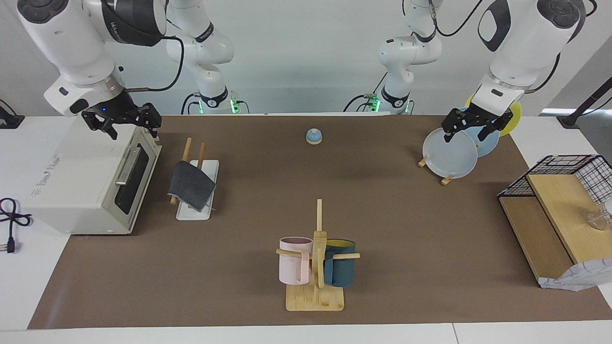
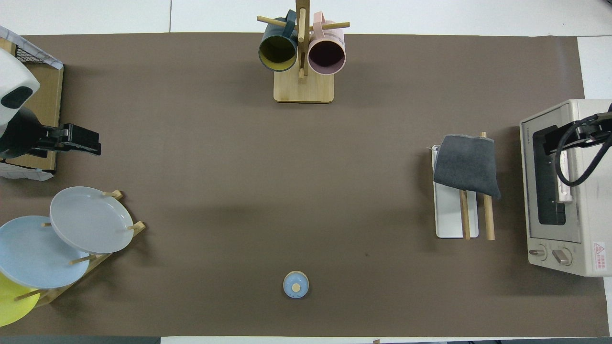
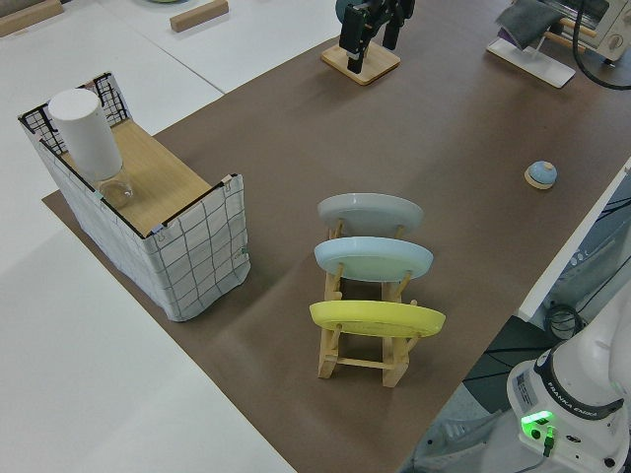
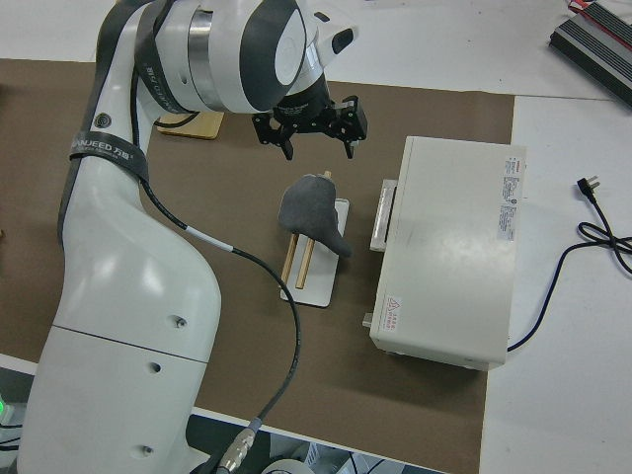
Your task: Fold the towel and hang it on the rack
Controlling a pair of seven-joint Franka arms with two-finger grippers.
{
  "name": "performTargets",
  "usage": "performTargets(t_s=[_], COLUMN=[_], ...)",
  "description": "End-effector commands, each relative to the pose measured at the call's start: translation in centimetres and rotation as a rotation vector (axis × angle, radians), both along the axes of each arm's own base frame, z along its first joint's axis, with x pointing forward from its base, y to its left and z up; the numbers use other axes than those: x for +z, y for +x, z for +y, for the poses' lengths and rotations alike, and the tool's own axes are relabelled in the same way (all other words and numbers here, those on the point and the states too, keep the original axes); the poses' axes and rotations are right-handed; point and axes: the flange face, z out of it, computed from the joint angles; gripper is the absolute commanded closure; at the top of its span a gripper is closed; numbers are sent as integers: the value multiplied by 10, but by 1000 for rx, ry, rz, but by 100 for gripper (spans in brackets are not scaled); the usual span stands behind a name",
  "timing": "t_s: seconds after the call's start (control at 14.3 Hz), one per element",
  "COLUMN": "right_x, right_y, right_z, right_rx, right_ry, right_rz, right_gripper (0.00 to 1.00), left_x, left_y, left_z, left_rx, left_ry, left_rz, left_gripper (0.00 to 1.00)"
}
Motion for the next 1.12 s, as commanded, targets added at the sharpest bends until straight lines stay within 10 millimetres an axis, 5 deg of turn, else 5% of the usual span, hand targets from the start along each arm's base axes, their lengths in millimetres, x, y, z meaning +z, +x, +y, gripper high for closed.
performTargets(t_s=[0.0, 1.05], right_x=[20, 31], right_y=[-15, -22], right_z=[2, 5], right_rx=[-17, -36], right_ry=[17, 20], right_rz=[-16, -25], right_gripper=[0, 0], left_x=[2, 2], left_y=[-7, -6], left_z=[2, 2], left_rx=[-1, -1], left_ry=[-11, -11], left_rz=[-2, -4], left_gripper=[0, 0])
